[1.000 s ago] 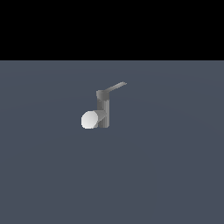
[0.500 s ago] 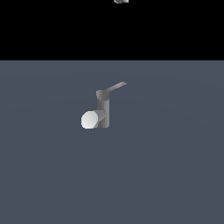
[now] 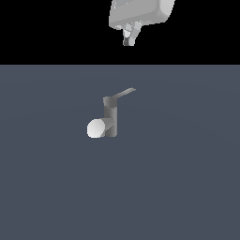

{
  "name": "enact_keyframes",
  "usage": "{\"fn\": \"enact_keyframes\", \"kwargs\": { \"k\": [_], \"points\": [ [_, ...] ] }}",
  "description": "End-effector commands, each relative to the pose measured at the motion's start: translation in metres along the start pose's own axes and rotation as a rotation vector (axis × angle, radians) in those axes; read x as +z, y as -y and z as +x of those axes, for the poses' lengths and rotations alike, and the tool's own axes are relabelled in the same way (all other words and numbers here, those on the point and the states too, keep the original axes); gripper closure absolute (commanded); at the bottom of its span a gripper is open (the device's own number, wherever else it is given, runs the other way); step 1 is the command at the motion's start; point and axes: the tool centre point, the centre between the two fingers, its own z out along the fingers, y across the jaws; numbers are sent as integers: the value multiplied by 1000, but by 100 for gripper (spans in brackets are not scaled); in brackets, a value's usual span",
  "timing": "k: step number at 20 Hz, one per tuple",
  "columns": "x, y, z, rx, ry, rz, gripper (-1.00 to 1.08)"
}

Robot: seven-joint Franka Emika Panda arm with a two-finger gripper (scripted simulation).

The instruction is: Turn on the faucet by rotating a designated handle.

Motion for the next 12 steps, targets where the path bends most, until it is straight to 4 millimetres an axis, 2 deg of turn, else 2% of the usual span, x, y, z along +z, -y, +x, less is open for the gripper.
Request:
{"fn": "enact_keyframes", "kwargs": {
  "k": [1, 12],
  "points": [
    [18, 11, 13, 79, -9, -4, 108],
    [97, 46, 68, 402, -95, -24, 108]
  ]
}}
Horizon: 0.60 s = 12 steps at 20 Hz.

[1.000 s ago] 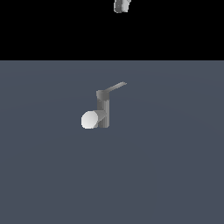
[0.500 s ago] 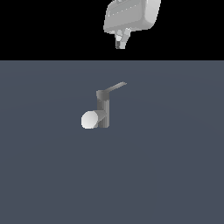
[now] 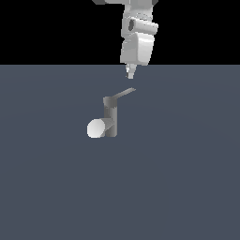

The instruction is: Turn on the faucet by rotating a designated handle.

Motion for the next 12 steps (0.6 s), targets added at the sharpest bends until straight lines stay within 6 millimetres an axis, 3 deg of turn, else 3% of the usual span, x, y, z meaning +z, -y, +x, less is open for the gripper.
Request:
{"fn": "enact_keyframes", "kwargs": {
  "k": [1, 12],
  "points": [
    [17, 10, 7, 66, -24, 0, 108],
    [62, 32, 25, 226, -99, 6, 108]
  ]
}}
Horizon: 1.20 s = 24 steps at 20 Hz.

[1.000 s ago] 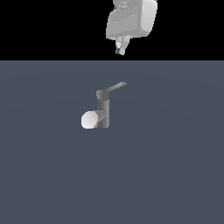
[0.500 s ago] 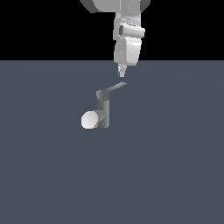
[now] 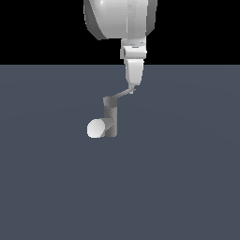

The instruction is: Turn on the faucet by rotating a designated handle.

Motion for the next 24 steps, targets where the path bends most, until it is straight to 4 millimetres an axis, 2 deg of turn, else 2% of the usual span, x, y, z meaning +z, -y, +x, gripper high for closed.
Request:
{"fn": "enact_keyframes", "kwargs": {
  "k": [1, 9, 24],
  "points": [
    [5, 3, 1, 21, -11, 3, 108],
    [9, 5, 2, 30, -16, 4, 108],
    [9, -35, 4, 31, -16, 4, 108]
  ]
}}
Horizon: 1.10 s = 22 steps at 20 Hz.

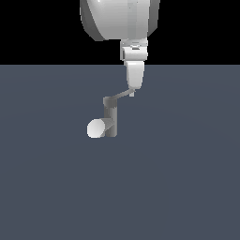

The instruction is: Turn on the faucet by rotating a designated handle.

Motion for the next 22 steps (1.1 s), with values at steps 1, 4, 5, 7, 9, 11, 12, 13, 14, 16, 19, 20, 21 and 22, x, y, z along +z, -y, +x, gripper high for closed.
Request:
{"fn": "enact_keyframes", "kwargs": {
  "k": [1, 4, 5, 7, 9, 11, 12, 13, 14, 16, 19, 20, 21, 22],
  "points": [
    [5, -11, 4, 5, -1, -13, 108],
    [4, -20, 4, 5, -1, -13, 108],
    [4, -22, 5, 5, -1, -13, 108],
    [4, -28, 5, 5, -1, -13, 108],
    [4, -34, 6, 5, -1, -13, 108],
    [4, -36, 6, 5, -1, -13, 108],
    [-7, -24, -5, -11, 5, 17, 108],
    [-7, -26, -6, -10, 5, 16, 108],
    [-6, -29, -7, -9, 4, 15, 108],
    [-6, -34, -10, -8, 4, 13, 108],
    [-4, -42, -14, -6, 3, 9, 108],
    [-4, -45, -16, -6, 3, 8, 108],
    [-3, -48, -17, -5, 3, 7, 108],
    [-3, -51, -18, -4, 3, 6, 108]
  ]
}}
